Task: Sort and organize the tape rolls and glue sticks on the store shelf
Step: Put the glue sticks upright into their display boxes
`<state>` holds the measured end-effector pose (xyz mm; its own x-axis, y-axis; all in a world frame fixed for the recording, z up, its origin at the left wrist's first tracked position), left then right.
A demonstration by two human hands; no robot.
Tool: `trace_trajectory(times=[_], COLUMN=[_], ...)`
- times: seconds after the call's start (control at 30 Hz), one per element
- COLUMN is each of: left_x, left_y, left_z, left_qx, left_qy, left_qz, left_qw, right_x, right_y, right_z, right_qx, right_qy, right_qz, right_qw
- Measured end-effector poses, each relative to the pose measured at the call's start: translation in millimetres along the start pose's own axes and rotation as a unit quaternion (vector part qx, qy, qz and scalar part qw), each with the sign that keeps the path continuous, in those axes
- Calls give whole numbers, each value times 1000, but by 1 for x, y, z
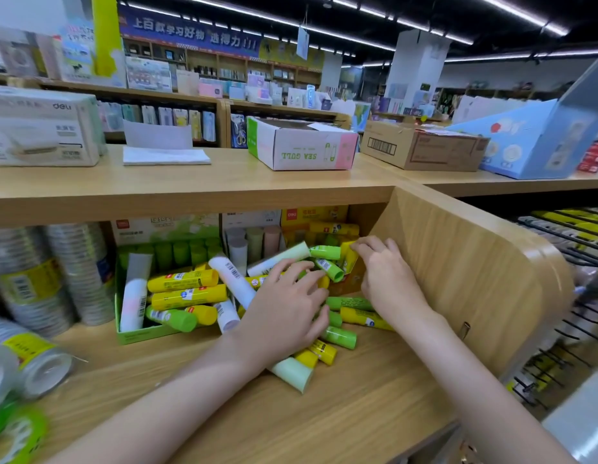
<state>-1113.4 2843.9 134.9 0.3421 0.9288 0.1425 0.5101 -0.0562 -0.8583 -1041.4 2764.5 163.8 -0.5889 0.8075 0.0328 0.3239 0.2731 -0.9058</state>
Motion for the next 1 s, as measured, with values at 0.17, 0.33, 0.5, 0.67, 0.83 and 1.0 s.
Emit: trace_trajectory(times=[0.17, 0.33, 0.5, 0.67, 0.83, 1.0], left_x=[9, 16, 17, 17, 17, 29], left_y=[-16, -16, -10, -12, -12, -19], left_z=[7, 7, 7, 8, 8, 11], left_qx=[-53, -39, -13, -20, -29, -43], left_qy=[-37, -68, -70, -63, -62, -124], left_qz=[-17, -19, -2, 4, 9, 47], left_qw=[998, 997, 997, 998, 998, 990], right_x=[5, 10, 8, -1, -11, -19], right_y=[-19, 15, 0, -25, -35, -46], right_z=[18, 7, 14, 35, 55, 55], right_qx=[-97, -28, -98, -172, -214, -248], right_qy=[-16, 34, 29, 30, 41, 57], right_qz=[-171, -172, -220, -276, -348, -458], right_qw=[980, 984, 970, 945, 912, 852])
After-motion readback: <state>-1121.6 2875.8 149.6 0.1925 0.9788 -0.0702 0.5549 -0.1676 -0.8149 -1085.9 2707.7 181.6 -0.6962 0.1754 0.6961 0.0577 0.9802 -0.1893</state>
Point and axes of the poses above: each hand's wrist, its own z-axis away from the middle knuckle, its own y-axis out of the palm, x = y × z, the point moved 10 cm from there along -z, towards the middle knuckle, and after that the axes turned 9 degrees about x, right-handed, at the moved point
